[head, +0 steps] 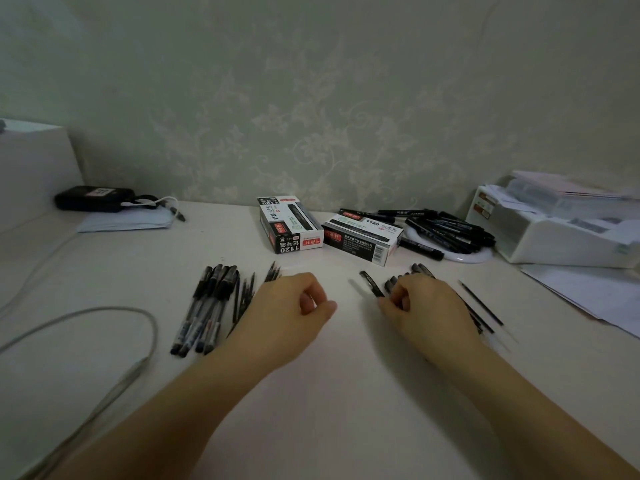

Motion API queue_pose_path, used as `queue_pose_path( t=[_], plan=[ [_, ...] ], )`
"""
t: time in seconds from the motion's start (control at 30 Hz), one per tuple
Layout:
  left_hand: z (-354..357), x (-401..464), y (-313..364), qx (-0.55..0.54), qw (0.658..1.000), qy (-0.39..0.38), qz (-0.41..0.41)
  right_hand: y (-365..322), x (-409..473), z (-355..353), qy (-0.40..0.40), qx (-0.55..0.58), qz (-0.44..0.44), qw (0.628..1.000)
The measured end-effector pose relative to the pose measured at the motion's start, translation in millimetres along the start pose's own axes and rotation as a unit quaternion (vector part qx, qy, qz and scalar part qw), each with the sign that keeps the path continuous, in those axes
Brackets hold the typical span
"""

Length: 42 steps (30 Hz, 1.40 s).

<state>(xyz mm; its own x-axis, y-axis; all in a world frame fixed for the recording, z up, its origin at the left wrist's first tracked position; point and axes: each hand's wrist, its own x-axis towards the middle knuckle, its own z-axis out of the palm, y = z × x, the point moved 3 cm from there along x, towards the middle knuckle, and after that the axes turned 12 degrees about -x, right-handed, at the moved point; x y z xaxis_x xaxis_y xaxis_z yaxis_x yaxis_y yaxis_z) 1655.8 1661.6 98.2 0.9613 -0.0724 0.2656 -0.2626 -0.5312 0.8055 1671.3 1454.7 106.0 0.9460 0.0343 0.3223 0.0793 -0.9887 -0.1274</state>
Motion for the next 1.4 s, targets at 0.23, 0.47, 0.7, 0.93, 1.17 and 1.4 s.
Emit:
queue_pose_path(
  t=[0.23,0.47,0.7,0.93,1.17,1.4],
  plan=[
    [15.1,-2.0,9.8,-0.247,0.964,-0.088,-0.039,-34.4,-10.2,9.6,-0.142,0.47,0.031,0.871],
    [11.5,-1.5,6.7,-0.163,0.981,-0.099,-0.016,-34.7,-11.3,13.7,-0.2,0.51,0.026,0.836],
    [10.1,-3.6,7.4,-0.072,0.992,-0.1,0.038,-26.6,-8.0,13.7,-0.142,0.518,0.029,0.843],
    [9.0,-1.9,10.4,0.006,0.989,-0.091,0.113,-33.1,-9.7,13.2,-0.172,0.553,-0.017,0.815],
    [2.4,0.2,14.1,0.049,0.986,-0.062,0.149,-30.4,-8.0,8.3,-0.139,0.569,-0.025,0.81],
    [2.4,1.7,6.1,0.047,0.996,-0.027,0.077,-12.7,-3.0,4.4,-0.026,0.416,0.025,0.909]
  ],
)
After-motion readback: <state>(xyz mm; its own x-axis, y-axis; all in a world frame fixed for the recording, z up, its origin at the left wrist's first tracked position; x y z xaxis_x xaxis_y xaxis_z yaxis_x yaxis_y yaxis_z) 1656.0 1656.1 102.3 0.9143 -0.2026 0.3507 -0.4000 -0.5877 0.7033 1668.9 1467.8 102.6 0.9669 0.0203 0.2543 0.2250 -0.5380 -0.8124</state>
